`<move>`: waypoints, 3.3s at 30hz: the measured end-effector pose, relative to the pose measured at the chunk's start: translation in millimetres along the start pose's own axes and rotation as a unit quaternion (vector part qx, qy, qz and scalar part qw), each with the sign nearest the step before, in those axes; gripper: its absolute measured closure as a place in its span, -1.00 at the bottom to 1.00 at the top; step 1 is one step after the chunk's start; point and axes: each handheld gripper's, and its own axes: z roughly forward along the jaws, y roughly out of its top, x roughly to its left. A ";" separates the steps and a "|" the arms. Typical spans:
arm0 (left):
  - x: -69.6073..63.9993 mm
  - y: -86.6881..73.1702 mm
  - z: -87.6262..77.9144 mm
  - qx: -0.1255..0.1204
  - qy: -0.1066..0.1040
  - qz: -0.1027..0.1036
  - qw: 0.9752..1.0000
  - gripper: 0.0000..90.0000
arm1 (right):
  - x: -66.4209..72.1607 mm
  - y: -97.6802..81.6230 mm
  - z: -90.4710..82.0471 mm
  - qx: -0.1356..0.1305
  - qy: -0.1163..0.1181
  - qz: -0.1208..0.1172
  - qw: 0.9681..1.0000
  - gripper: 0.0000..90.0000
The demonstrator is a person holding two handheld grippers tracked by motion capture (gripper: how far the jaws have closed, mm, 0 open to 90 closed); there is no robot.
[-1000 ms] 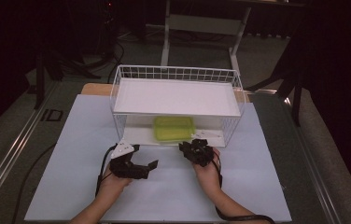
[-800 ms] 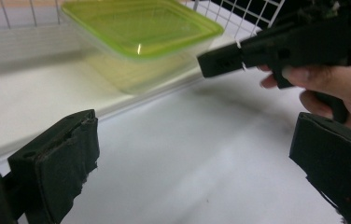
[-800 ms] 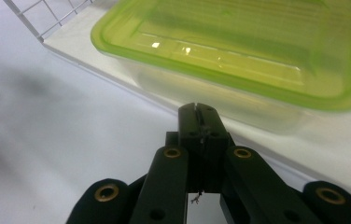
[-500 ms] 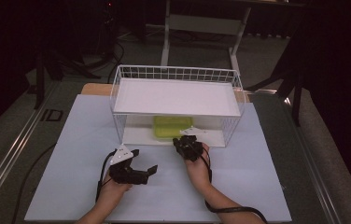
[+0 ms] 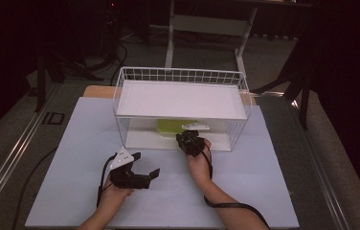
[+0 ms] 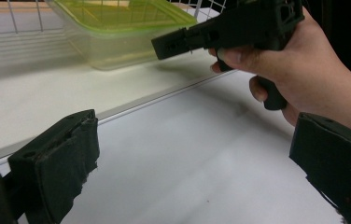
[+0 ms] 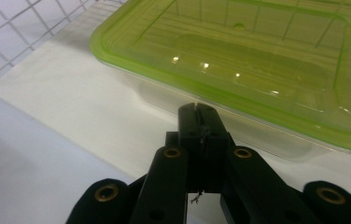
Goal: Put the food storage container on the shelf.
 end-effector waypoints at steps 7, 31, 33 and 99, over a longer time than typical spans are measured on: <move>0.7 -0.4 -0.2 -0.001 0.000 -0.001 1.000 -0.95 | -1.1 2.3 4.0 0.003 0.002 0.003 1.000 0.97; -5.4 27.6 -8.4 -0.016 -0.073 0.033 0.997 -0.96 | 14.0 -15.6 -66.4 -0.034 0.111 -0.052 0.992 -0.64; -6.2 28.1 -7.8 -0.017 -0.075 0.035 0.996 -0.96 | 14.4 -16.8 -69.0 -0.035 0.109 -0.056 0.992 -0.68; 15.7 -18.4 -89.1 0.010 -0.047 0.064 0.997 -0.96 | -45.1 -84.5 -176.0 -0.039 0.116 -0.076 0.990 -0.67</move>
